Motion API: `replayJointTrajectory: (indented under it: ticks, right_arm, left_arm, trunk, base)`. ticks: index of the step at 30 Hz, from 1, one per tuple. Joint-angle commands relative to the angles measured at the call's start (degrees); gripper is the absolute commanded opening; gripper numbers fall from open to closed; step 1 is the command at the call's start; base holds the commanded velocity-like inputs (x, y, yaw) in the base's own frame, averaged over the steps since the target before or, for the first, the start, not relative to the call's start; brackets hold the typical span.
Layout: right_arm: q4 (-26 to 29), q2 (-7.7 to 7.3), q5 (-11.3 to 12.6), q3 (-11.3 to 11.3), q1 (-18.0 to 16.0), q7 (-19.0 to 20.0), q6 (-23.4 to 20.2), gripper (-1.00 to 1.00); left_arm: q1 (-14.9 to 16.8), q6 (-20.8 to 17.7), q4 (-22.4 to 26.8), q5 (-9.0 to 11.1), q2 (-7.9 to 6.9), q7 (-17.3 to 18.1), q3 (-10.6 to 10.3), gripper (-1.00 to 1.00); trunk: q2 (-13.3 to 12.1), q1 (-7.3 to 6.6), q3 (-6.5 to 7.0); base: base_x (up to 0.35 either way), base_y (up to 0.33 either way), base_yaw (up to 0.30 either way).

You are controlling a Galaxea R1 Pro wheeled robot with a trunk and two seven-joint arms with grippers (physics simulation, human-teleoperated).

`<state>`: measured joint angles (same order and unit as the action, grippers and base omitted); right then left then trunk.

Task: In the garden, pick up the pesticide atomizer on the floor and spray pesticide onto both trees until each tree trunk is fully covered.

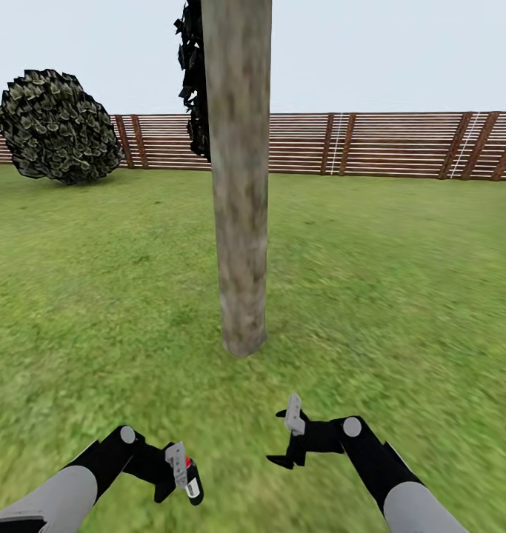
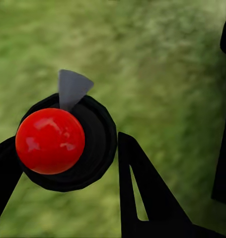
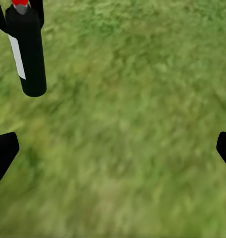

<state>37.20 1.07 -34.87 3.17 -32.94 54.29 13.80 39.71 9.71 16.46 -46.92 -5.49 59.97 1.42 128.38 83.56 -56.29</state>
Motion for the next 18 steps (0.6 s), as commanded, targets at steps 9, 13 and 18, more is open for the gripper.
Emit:
replayJointTrajectory:
  ticks: [9,13,18]
  right_arm:
    - [0.07,0.93,-0.4,7.61,-0.02,0.03,0.34,-1.0]
    - [0.07,2.85,-0.66,8.24,-0.02,-0.05,-0.53,-1.0]
    - [0.34,4.14,-0.57,8.8,-0.02,0.01,-5.1,-1.0]
  left_arm:
    - [0.0,-0.96,0.06,-3.64,2.04,0.06,0.43,-1.0]
    - [0.0,-1.09,0.09,-3.85,3.81,0.05,0.31,-1.0]
    - [0.14,-1.52,0.16,-3.92,5.66,-0.02,-1.67,-1.0]
  trunk:
    - [0.02,-0.01,-0.05]
    - [0.02,-0.01,-0.05]
    - [0.02,-0.01,-0.05]
  base:
    - [0.0,0.0,0.0]
    - [0.0,0.0,0.0]
    - [0.0,0.0,0.0]
